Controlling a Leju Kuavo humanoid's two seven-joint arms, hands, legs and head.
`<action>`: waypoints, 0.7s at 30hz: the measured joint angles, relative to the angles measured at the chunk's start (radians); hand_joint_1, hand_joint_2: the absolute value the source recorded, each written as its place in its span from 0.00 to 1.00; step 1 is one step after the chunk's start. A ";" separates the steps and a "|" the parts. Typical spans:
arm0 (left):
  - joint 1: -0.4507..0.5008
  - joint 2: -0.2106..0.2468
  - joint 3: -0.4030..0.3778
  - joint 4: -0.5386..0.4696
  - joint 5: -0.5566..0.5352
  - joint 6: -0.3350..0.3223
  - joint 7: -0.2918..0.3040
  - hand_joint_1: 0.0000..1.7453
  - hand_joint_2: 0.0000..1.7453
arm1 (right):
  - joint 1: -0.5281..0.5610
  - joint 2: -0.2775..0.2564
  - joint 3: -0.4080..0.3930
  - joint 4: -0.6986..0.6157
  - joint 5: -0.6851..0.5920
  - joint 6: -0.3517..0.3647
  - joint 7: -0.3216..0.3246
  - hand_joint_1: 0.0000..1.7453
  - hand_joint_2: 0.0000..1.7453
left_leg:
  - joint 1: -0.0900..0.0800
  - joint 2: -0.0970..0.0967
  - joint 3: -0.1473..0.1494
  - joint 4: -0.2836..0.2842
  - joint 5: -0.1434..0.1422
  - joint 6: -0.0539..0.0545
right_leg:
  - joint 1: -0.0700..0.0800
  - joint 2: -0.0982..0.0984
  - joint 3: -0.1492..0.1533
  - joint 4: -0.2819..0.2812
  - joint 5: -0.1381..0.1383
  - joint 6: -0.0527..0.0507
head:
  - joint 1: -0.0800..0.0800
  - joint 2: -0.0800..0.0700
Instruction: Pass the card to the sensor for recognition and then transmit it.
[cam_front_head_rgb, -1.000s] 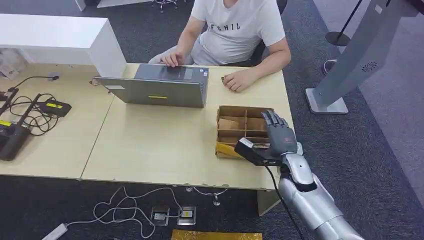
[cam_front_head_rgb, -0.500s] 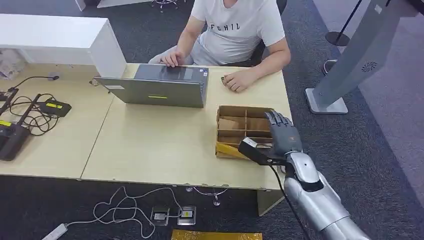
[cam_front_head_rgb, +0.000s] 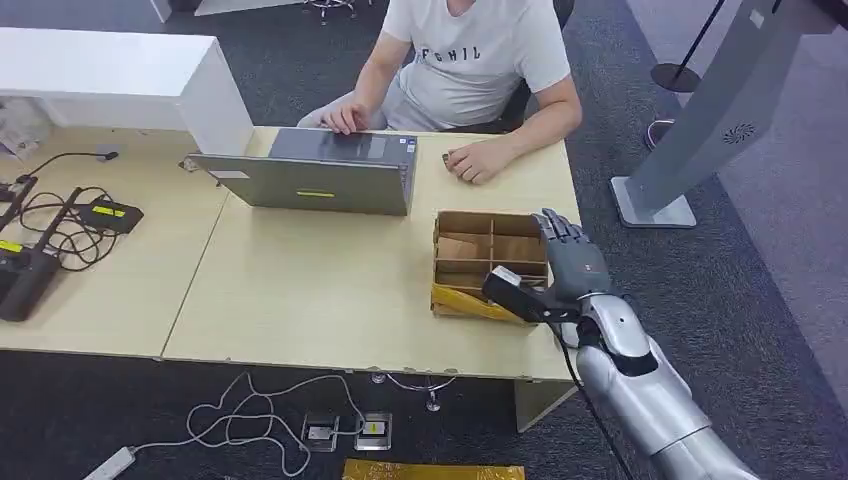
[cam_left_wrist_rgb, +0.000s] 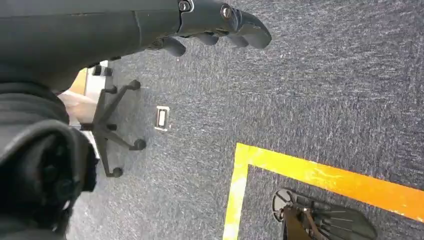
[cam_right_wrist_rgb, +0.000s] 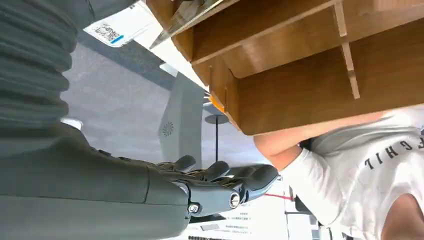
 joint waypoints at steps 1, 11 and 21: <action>0.000 0.000 0.000 0.000 0.000 0.000 0.000 0.00 0.00 | 0.000 0.000 0.001 0.000 -0.001 -0.001 0.000 0.00 1.00 | 0.000 0.000 0.000 0.000 0.000 0.000 | 0.000 0.000 0.000 0.000 0.000 0.000 | 0.000 0.000; 0.000 0.000 0.000 0.000 0.000 -0.001 0.000 0.00 0.00 | -0.002 0.000 0.018 0.000 -0.021 -0.001 -0.002 0.00 1.00 | 0.000 0.000 0.000 0.000 0.000 0.000 | 0.000 0.000 0.000 0.000 0.000 0.000 | 0.000 0.000; 0.000 0.001 0.000 0.000 -0.002 -0.005 0.000 0.00 0.00 | 0.001 0.002 0.053 0.005 -0.041 0.001 -0.002 0.00 1.00 | 0.000 0.000 0.000 0.000 0.000 0.000 | 0.000 0.000 0.000 0.000 0.000 0.000 | 0.000 0.000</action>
